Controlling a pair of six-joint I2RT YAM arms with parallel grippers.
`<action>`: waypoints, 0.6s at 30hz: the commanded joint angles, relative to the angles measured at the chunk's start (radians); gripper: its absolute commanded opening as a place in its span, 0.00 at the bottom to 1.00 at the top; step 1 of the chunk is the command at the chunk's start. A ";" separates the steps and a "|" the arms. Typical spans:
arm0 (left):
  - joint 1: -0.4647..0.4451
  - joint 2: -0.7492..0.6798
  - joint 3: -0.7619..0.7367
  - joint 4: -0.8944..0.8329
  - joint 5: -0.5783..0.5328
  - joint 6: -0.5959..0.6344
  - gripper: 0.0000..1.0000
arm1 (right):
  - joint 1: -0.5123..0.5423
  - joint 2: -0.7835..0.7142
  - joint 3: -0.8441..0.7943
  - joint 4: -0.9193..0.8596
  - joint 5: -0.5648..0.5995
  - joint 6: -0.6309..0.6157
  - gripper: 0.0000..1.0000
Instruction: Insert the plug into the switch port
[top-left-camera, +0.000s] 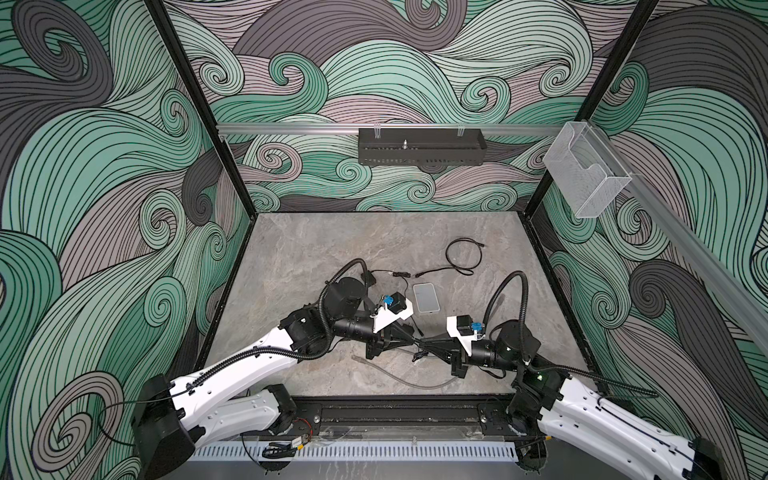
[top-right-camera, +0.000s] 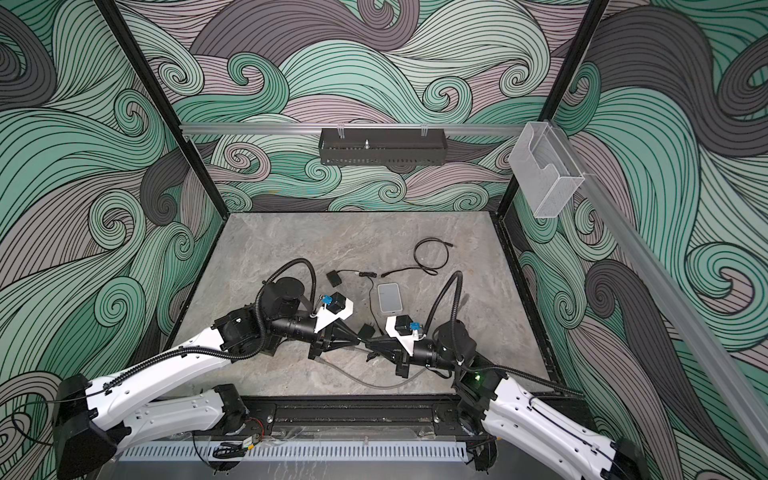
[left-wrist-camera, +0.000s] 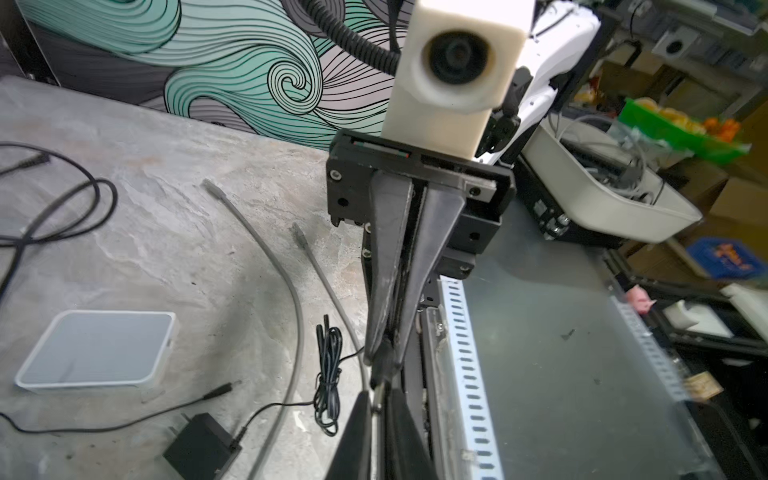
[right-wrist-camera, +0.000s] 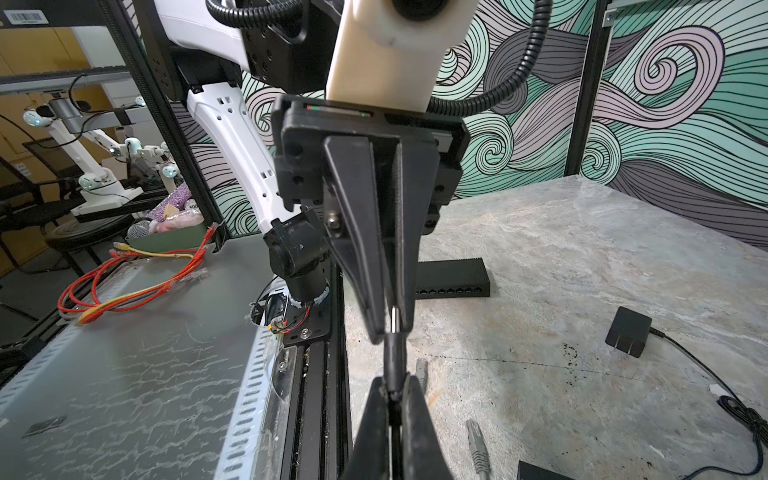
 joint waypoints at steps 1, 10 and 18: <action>0.002 0.007 0.053 -0.001 0.035 0.006 0.17 | -0.003 0.000 0.012 -0.001 0.008 0.009 0.00; 0.002 0.019 0.060 0.005 0.065 0.009 0.05 | -0.003 -0.004 0.012 -0.005 0.008 0.010 0.00; 0.001 0.038 0.061 0.001 0.095 0.017 0.20 | -0.003 -0.004 0.011 0.000 0.011 0.012 0.00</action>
